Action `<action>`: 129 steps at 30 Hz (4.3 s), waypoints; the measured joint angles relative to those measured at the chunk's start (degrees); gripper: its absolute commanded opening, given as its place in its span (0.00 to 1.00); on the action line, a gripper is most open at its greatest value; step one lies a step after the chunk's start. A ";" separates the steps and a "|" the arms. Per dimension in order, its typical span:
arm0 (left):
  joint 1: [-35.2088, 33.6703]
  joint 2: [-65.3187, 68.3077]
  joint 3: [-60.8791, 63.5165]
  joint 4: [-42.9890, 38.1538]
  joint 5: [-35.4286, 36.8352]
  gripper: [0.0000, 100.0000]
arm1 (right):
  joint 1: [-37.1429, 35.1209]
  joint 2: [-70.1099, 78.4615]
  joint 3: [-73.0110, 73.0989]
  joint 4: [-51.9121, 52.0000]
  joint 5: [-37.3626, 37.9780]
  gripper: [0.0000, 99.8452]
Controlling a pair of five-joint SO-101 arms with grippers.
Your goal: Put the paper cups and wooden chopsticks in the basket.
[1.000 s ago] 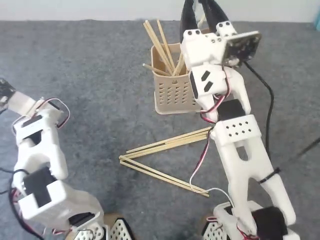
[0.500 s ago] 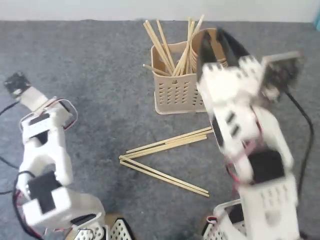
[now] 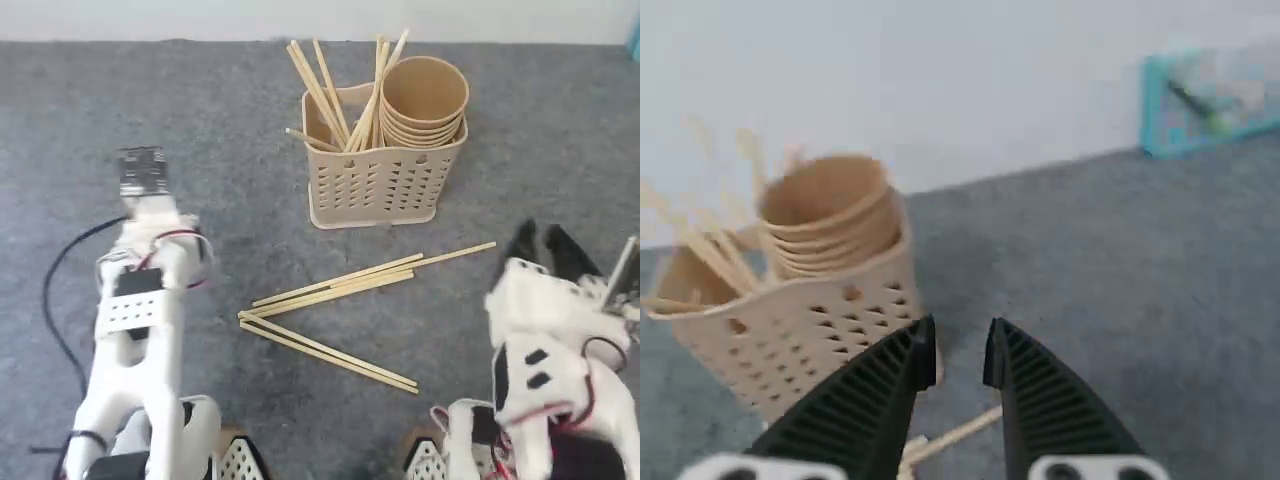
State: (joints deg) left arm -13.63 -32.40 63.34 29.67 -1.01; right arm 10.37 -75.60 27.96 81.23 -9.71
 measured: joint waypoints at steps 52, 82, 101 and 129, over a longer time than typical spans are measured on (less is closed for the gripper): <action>28.66 22.51 -8.44 20.04 -23.12 0.01 | 19.25 1.14 54.15 -26.64 5.01 0.09; 7.91 22.68 -39.12 63.47 -54.68 0.01 | 19.25 1.14 54.15 -26.64 5.01 0.09; 1.76 -3.34 -46.15 68.75 -65.93 0.01 | 19.16 1.14 55.21 -28.22 5.01 0.09; 26.64 -27.08 -17.05 -9.76 6.07 0.01 | 19.16 1.14 55.21 -28.22 5.01 0.09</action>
State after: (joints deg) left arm 13.01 -59.47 46.29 19.91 5.05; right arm 29.54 -74.46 83.16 53.01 -4.70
